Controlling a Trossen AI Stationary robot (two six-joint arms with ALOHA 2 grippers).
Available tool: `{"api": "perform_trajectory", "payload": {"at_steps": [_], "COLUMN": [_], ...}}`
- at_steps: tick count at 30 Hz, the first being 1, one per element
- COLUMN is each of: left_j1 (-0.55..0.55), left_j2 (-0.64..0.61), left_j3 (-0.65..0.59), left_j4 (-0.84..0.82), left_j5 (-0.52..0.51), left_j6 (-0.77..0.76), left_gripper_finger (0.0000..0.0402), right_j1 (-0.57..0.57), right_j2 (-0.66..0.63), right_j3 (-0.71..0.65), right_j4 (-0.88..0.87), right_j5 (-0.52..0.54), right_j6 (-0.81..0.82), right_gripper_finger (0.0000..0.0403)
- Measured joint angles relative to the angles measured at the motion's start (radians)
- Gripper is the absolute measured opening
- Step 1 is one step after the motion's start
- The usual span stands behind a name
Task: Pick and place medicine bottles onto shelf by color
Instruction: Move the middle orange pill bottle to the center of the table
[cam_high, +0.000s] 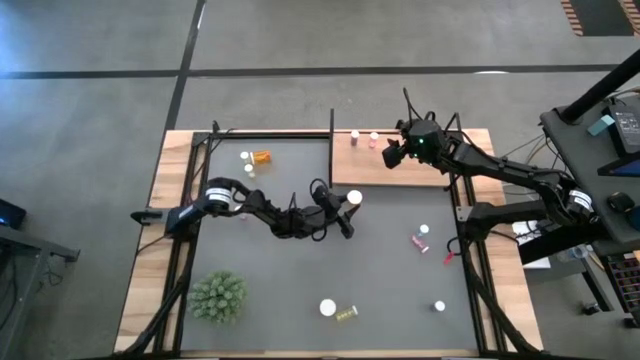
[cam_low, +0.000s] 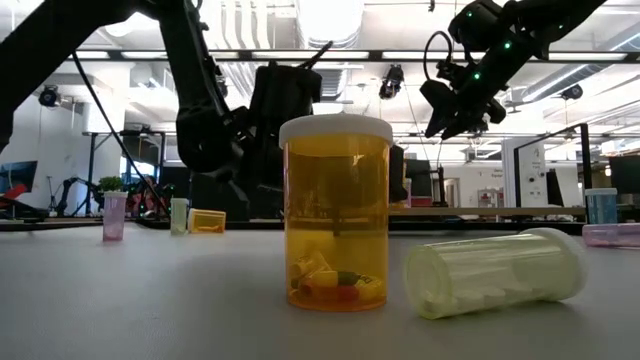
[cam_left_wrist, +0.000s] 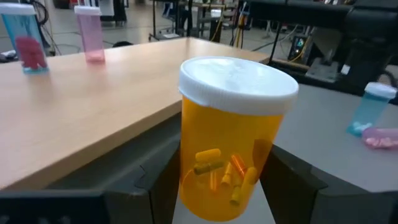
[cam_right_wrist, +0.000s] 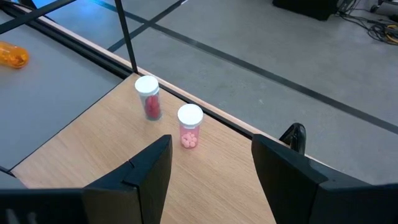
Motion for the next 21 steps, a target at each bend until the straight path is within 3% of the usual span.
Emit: {"api": "perform_trajectory", "payload": {"at_steps": [10, 21], "left_j1": [0.001, 0.001], "left_j2": [-0.001, -0.001], "left_j3": [0.006, 0.002], "left_j4": [-0.089, -0.173], "left_j5": [0.000, -0.004], "left_j6": [-0.089, -0.083], "left_gripper_finger": [0.0178, 0.0178], "right_j1": [0.000, 0.000], "right_j2": [0.000, 0.000], "right_j3": [0.000, 0.000], "right_j4": [0.000, 0.000], "right_j5": [0.000, 0.000], "right_j6": [0.000, 0.000], "right_gripper_finger": [0.0212, 0.0212]}}
